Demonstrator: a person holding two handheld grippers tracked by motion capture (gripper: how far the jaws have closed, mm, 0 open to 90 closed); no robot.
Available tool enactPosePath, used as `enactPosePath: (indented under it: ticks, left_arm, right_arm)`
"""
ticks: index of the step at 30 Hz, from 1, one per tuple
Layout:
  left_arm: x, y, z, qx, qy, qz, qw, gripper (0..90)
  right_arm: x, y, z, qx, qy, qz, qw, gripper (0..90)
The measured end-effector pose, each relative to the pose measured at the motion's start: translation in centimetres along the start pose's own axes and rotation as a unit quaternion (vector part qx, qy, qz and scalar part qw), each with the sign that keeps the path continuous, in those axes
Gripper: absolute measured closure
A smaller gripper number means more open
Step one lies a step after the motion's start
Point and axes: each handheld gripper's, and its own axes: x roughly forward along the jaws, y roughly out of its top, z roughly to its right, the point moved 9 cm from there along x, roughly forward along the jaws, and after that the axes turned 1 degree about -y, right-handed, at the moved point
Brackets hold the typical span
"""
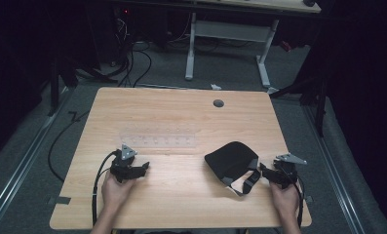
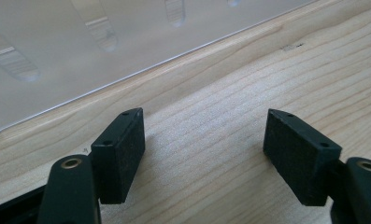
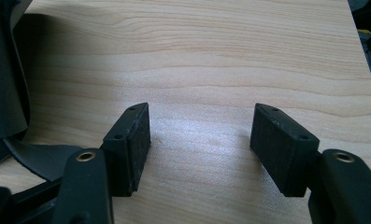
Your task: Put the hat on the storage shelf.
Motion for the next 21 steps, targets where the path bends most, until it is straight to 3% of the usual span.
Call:
enactPosePath:
  ticks: [18, 21]
  left_arm:
    - [0.01, 0.01, 0.00, -0.001, 0.001, 0.001, 1.0000, 29.9]
    - [0.02, 0.01, 0.00, -0.001, 0.002, 0.001, 1.0000, 29.9]
  right_arm:
    - [-0.01, 0.01, 0.02, 0.001, 0.002, 0.000, 1.0000, 38.3]
    - [0.03, 0.02, -0.08, -0.004, 0.007, 0.000, 1.0000, 35.1]
